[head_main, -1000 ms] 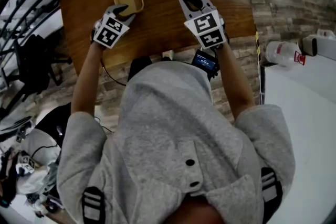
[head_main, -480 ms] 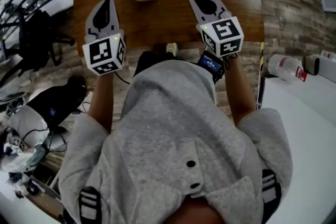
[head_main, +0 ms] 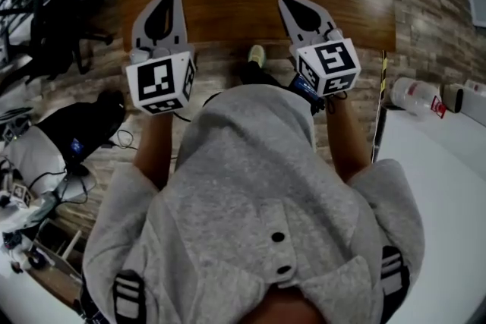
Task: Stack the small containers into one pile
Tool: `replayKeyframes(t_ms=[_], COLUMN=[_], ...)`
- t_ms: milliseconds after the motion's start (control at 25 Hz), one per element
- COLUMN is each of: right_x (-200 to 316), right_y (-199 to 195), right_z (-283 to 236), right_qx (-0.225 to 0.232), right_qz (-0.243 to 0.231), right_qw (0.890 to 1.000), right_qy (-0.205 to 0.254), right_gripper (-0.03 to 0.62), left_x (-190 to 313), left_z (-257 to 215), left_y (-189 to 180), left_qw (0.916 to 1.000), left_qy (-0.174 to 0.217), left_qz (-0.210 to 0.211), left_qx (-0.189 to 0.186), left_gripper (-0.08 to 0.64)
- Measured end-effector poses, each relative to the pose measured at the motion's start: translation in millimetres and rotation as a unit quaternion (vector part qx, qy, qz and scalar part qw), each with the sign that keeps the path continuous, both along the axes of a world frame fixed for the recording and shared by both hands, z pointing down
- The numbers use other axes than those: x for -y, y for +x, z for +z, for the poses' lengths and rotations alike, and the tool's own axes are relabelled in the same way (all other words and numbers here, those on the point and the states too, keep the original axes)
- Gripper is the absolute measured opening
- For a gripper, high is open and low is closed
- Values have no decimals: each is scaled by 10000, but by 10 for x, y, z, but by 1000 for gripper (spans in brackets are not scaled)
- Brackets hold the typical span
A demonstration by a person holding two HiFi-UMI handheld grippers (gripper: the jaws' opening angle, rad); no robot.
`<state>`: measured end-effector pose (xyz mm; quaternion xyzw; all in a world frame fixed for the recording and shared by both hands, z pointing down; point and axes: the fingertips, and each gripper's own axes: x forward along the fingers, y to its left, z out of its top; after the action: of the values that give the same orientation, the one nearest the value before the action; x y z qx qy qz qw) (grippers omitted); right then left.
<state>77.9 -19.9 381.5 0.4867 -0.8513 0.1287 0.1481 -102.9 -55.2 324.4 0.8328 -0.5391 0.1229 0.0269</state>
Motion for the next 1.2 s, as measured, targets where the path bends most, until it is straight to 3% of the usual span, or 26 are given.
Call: replayKeyframes(t_ms=[240, 640, 920, 1200], right_x=[-455, -1449, -1891, -1973], right_y=[-589, -1255, -1602, -1679], right_z=[-166, -332, -332, -234], right_qx=[-83, -13, -3, 60], right_qz=[175, 519, 526, 510], right_qw=[9997, 9982, 9983, 9987], right_qy=[163, 290, 232, 64], right_gripper=[15, 15, 15, 15], left_x=[-579, -1571, -2028, -2090], left_z=[-74, -19, -50, -78], left_y=[-661, -1364, -1693, -1758], left_qw=[9995, 9990, 9989, 9980], left_qy=[-49, -94, -84, -87], left_qz=[-178, -68, -129, -212], left_qx=[-249, -429, -453, -582], left_gripper=[12, 12, 12, 12])
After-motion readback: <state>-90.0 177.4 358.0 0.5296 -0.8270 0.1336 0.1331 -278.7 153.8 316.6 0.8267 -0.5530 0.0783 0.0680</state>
